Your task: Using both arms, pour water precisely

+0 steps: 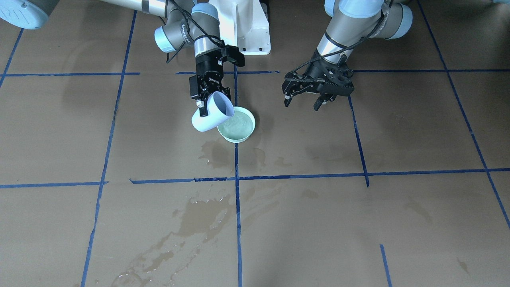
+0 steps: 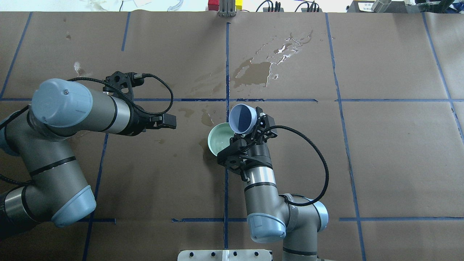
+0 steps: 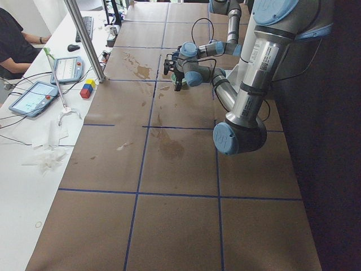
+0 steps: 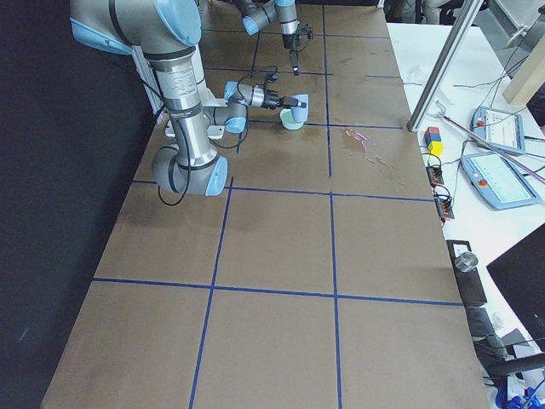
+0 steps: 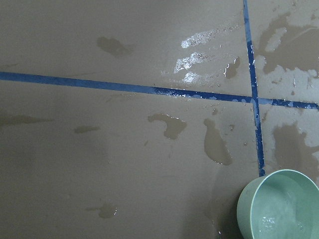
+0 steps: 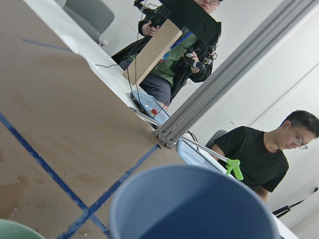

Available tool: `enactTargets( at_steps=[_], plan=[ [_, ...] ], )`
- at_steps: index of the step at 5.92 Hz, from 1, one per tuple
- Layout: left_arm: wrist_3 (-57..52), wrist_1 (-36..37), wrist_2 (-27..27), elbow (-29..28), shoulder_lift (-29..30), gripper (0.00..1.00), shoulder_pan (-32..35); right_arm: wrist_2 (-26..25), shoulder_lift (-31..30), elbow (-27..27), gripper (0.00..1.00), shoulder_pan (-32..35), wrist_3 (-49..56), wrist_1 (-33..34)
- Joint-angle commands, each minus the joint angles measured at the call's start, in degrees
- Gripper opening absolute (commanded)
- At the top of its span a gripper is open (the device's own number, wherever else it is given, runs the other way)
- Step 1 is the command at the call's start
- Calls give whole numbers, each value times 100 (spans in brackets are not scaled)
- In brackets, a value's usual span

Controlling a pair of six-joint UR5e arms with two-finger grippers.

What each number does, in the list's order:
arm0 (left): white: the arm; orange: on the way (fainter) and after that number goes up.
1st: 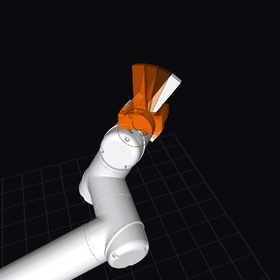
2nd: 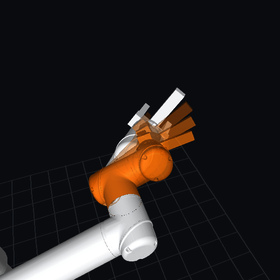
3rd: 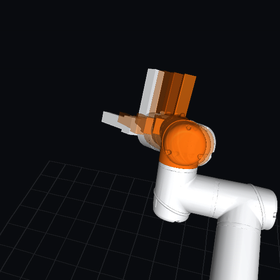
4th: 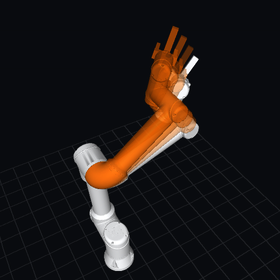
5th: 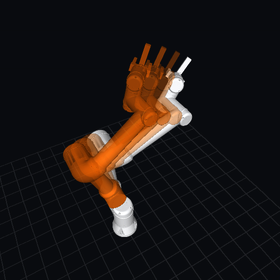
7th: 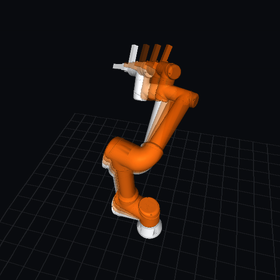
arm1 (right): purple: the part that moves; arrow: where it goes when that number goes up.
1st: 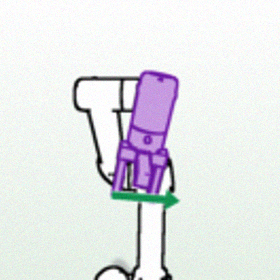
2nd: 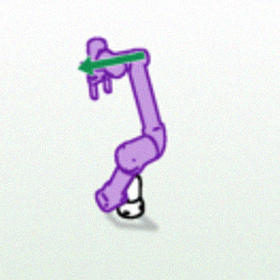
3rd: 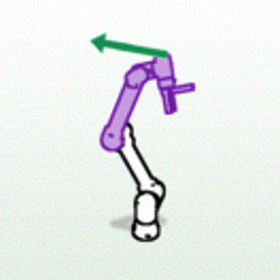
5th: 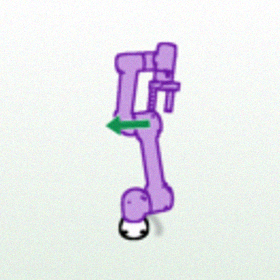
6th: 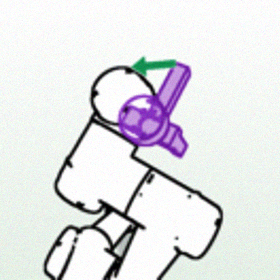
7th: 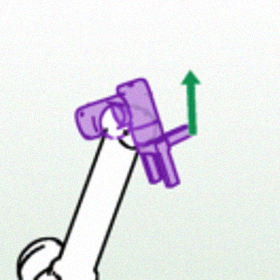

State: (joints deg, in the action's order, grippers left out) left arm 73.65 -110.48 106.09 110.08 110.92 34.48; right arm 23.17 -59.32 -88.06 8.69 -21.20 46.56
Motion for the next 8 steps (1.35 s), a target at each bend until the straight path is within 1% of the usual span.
enactTargets(
  at_steps=[1, 2, 3, 4, 5, 6, 7, 8],
  plan=[
    [0, 0, 0, -12, 0, 100, -3, 12, -141, 0, 0, 1, -1179, -751],
    [0, 0, 0, -12, 0, 100, -3, 12, -167, 8, 0, 27, -1959, -754],
    [0, 0, 0, -21, 0, 100, -3, 12, -498, -18, 0, 36, -2367, -771],
    [0, 0, 0, -39, 0, 100, -3, 20, -962, -27, 0, 62, -3216, -1580],
    [0, 0, 0, -48, 0, 100, -3, 369, -1594, -27, 0, 62, -3320, -2720],
    [0, 0, 0, -65, 0, 100, -3, 398, -2009, -36, 0, 132, -3312, -2975],
    [0, 0, 0, -57, 0, 100, -3, 390, -2196, -44, 0, 281, -3312, -2986],
    [0, 0, 0, -56, 0, 100, -3, 398, -2667, -158, 1, 413, -3303, -3064]
  ],
)
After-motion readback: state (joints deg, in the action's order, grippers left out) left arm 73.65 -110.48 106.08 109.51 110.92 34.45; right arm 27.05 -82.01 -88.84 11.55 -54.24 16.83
